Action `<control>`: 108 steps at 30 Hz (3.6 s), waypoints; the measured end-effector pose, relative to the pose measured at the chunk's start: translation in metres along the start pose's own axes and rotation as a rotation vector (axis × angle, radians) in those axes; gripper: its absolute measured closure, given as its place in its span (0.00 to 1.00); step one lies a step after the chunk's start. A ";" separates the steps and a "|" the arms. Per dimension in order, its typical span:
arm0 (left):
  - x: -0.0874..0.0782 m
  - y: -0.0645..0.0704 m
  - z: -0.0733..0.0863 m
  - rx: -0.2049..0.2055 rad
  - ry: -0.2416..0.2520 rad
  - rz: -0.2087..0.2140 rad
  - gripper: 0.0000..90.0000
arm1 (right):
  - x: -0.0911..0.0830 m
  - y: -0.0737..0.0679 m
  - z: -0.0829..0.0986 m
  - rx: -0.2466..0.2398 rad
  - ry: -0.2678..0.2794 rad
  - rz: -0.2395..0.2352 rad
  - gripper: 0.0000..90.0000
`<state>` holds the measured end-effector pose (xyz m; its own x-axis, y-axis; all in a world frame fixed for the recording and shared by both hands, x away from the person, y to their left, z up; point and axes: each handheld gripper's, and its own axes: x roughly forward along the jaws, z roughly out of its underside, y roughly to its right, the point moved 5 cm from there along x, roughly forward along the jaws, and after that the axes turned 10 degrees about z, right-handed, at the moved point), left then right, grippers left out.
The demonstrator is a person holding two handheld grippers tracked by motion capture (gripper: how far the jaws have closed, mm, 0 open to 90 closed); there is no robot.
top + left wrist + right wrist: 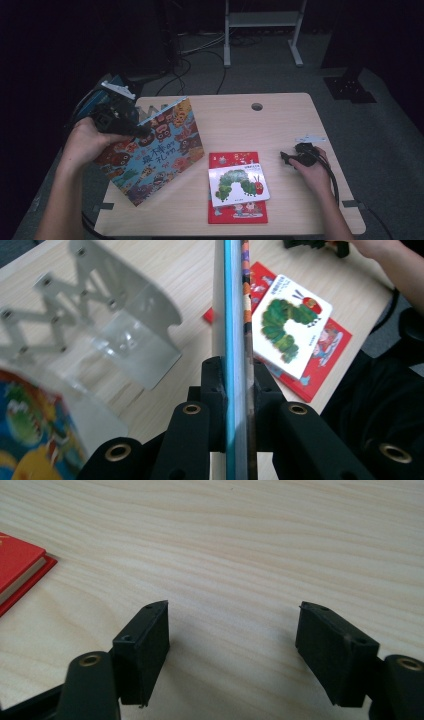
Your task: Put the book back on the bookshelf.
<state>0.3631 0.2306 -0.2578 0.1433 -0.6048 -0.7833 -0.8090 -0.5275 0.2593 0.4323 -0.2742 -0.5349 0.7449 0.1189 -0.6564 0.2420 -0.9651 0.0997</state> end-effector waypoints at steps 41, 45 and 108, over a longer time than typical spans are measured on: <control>-0.062 -0.062 0.095 -0.324 0.071 -0.278 0.89 | 0.002 0.000 -0.001 0.002 0.005 0.006 0.30; -0.057 -0.069 0.092 -0.344 0.085 -0.296 0.89 | 0.002 0.000 -0.001 0.002 0.005 0.006 0.30; -0.040 -0.089 0.054 -0.394 0.139 -0.393 0.88 | 0.002 0.000 -0.001 0.003 0.006 0.007 0.30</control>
<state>0.3989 0.3340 -0.2806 0.4858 -0.3772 -0.7885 -0.4102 -0.8950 0.1754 0.4343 -0.2739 -0.5353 0.7502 0.1134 -0.6514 0.2347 -0.9667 0.1020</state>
